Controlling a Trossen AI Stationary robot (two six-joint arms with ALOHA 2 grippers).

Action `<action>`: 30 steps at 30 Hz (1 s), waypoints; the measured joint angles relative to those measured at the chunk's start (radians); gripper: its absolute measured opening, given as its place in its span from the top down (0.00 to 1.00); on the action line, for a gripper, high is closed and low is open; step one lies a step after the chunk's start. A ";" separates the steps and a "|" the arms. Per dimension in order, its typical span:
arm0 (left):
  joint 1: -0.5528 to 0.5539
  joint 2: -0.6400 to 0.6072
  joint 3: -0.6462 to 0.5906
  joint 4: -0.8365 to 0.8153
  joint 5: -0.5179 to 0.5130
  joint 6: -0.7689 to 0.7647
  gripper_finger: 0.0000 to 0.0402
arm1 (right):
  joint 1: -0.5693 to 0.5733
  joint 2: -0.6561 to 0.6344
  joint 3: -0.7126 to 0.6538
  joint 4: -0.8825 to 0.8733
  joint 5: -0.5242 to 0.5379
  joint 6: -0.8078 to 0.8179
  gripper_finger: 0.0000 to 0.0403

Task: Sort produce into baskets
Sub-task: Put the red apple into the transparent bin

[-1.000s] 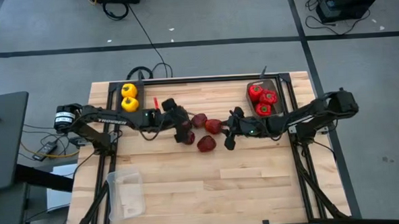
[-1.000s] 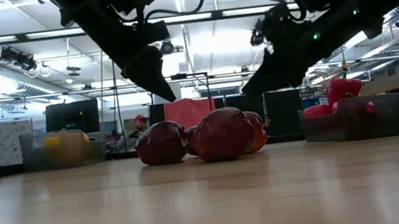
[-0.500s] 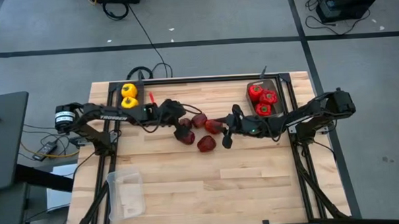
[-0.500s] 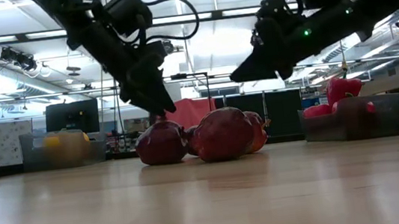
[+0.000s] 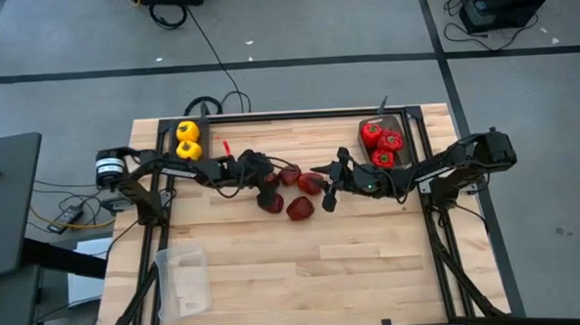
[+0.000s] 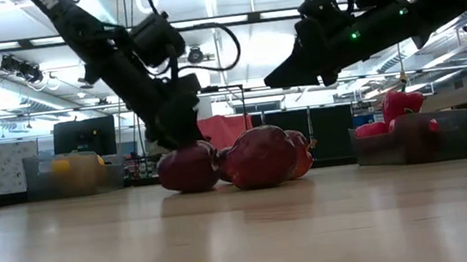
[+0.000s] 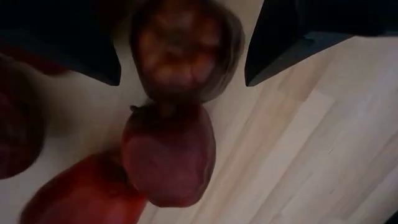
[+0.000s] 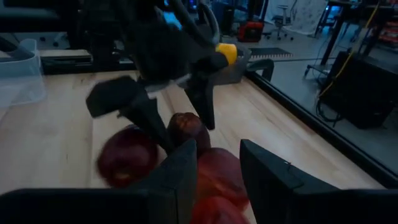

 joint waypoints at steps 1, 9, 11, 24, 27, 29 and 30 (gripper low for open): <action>0.000 0.014 0.000 0.010 -0.003 0.000 0.14 | 0.000 0.000 0.000 0.001 0.000 0.000 0.67; 0.003 0.021 0.004 0.051 -0.003 0.000 0.44 | -0.002 0.000 0.000 0.005 -0.022 0.081 0.67; 0.003 0.013 0.017 0.060 -0.003 0.000 0.50 | -0.010 0.000 0.000 0.006 -0.056 0.142 0.67; -0.012 -0.191 -0.013 0.387 0.055 0.037 0.47 | -0.033 0.000 0.000 0.071 -0.245 0.462 0.57; -0.013 -0.202 -0.082 0.644 0.166 0.004 0.48 | -0.029 0.001 0.000 0.144 -0.244 0.463 0.52; -0.013 -0.201 -0.135 0.831 0.235 -0.030 0.48 | -0.026 0.001 -0.001 0.197 -0.248 0.458 0.48; -0.013 -0.201 -0.163 0.911 0.255 -0.048 0.48 | -0.024 0.001 -0.001 0.230 -0.250 0.452 0.46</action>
